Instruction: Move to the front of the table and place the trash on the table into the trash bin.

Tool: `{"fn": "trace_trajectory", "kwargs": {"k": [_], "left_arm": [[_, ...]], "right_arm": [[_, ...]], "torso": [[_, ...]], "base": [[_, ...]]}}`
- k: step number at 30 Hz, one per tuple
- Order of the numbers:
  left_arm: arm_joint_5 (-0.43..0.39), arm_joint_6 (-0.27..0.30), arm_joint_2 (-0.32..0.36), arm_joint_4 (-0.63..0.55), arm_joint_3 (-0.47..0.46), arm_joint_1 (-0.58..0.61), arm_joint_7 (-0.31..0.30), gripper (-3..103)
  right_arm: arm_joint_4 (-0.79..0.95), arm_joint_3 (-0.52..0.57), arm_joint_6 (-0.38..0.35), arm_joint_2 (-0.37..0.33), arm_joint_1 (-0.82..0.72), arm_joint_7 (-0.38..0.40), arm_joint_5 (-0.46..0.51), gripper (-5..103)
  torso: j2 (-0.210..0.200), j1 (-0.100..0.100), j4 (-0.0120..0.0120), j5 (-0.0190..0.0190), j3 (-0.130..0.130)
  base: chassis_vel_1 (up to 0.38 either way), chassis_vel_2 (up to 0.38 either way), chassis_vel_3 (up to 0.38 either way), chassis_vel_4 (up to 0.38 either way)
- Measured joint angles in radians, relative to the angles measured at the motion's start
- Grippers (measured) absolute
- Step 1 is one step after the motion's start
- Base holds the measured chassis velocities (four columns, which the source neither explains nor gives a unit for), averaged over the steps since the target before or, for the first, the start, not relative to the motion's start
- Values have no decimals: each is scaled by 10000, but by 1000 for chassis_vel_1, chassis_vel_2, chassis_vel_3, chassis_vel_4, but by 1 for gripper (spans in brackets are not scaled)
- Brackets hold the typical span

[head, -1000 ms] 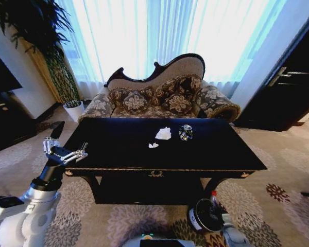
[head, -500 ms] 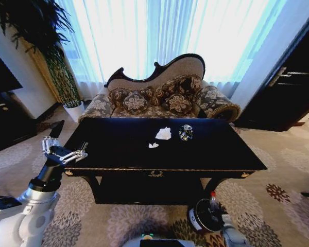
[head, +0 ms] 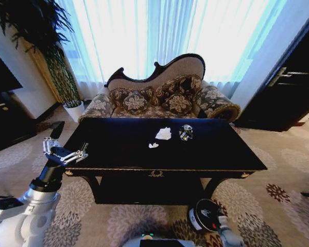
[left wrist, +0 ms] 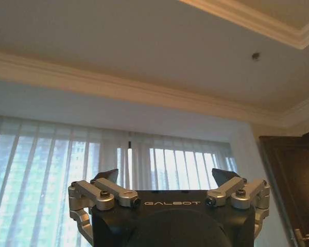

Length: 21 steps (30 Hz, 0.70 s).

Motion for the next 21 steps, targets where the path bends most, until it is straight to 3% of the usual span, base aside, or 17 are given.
{"fn": "trace_trajectory", "kwargs": {"k": [7, 21], "left_arm": [[141, 220, -103, -32, 109, -69, -278, 100], [224, 338, 70, -49, 70, -182, -580, 100]], "right_arm": [[645, 256, 465, -364, -748, -460, -129, 100], [4062, 729, 1171, -1337, -3438, -2388, 1289, 100]], "torso": [[0, 0, 1, 0, 0], [0, 0, -1, 1, 0]], "base": [[0, 0, 0, 0], [0, 0, 0, 0]]}}
